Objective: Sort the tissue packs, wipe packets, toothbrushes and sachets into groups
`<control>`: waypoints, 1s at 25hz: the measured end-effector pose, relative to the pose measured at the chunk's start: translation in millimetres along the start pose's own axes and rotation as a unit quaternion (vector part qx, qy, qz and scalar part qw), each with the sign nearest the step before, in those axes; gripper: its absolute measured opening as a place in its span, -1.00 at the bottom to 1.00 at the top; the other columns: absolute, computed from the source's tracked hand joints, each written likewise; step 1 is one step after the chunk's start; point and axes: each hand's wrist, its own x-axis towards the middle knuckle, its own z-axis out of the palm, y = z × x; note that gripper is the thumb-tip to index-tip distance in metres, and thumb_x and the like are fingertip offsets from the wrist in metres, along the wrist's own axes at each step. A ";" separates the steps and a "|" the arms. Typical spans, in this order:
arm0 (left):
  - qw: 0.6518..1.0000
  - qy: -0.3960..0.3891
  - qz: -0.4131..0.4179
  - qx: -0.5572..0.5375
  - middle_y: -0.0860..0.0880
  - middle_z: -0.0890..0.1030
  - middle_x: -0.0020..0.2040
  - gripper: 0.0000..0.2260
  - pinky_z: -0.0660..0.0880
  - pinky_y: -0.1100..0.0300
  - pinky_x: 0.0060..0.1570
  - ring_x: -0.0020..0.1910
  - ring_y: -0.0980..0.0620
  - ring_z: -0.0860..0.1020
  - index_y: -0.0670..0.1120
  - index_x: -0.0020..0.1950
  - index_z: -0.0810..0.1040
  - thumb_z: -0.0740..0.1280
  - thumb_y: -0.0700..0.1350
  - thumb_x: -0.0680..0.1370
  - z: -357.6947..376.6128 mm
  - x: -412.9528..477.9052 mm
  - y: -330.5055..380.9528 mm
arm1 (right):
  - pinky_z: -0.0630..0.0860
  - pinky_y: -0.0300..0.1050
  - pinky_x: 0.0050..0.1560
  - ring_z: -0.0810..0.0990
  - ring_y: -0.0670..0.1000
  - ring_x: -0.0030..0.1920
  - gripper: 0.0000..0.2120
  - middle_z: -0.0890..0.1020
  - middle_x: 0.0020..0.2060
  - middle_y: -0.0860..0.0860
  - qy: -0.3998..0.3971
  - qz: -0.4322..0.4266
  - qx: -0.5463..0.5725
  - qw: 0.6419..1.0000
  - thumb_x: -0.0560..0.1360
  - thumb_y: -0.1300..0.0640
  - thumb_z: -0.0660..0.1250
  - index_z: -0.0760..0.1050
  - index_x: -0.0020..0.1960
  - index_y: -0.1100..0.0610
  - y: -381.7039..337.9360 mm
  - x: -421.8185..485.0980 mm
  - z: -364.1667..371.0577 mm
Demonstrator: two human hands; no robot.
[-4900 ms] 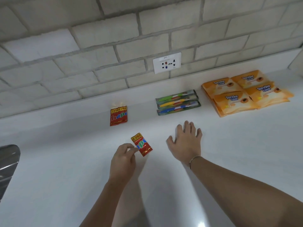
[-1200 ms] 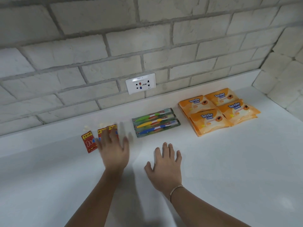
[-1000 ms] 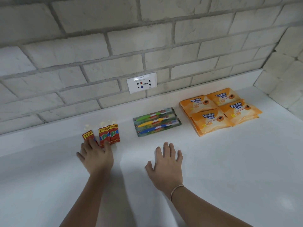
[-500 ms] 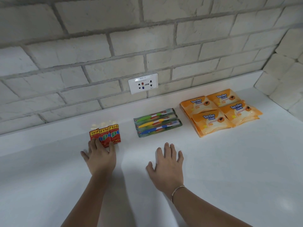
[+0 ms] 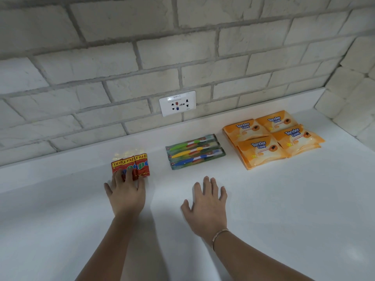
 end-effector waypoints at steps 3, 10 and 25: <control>1.000 -0.005 -0.001 0.000 -0.20 0.46 0.38 -0.57 0.19 -0.34 0.45 0.40 -0.28 0.41 -0.07 0.47 0.43 0.24 0.07 0.64 0.3 1.0 -0.7 | -0.03 0.36 0.58 0.02 0.24 0.65 -0.33 0.18 0.63 0.19 -0.001 0.000 0.002 1.000 0.53 -0.24 -0.02 0.32 0.53 0.07 -0.6 0.1 -0.8; 1.000 -0.012 -0.002 0.004 -0.17 0.44 0.40 -0.54 0.20 -0.32 0.45 0.42 -0.24 0.39 -0.04 0.49 0.40 0.21 0.13 0.65 1.5 4.7 -0.3 | -0.06 0.37 0.58 -0.03 0.24 0.66 -0.34 0.13 0.64 0.19 -0.014 -0.003 -0.012 1.000 0.56 -0.24 -0.02 0.26 0.56 0.06 -2.1 1.2 -0.7; 0.992 -0.018 0.121 -0.024 -0.18 0.64 0.23 -0.69 0.54 -0.08 0.20 0.19 -0.18 0.59 -0.18 0.27 0.62 0.25 -0.08 0.61 -13.5 -108.8 61.4 | -0.08 -0.01 0.65 -0.02 0.04 0.67 -0.42 0.15 0.66 0.05 -0.145 -0.085 0.240 0.956 0.59 -0.05 0.29 0.32 0.58 0.07 60.6 6.9 -18.6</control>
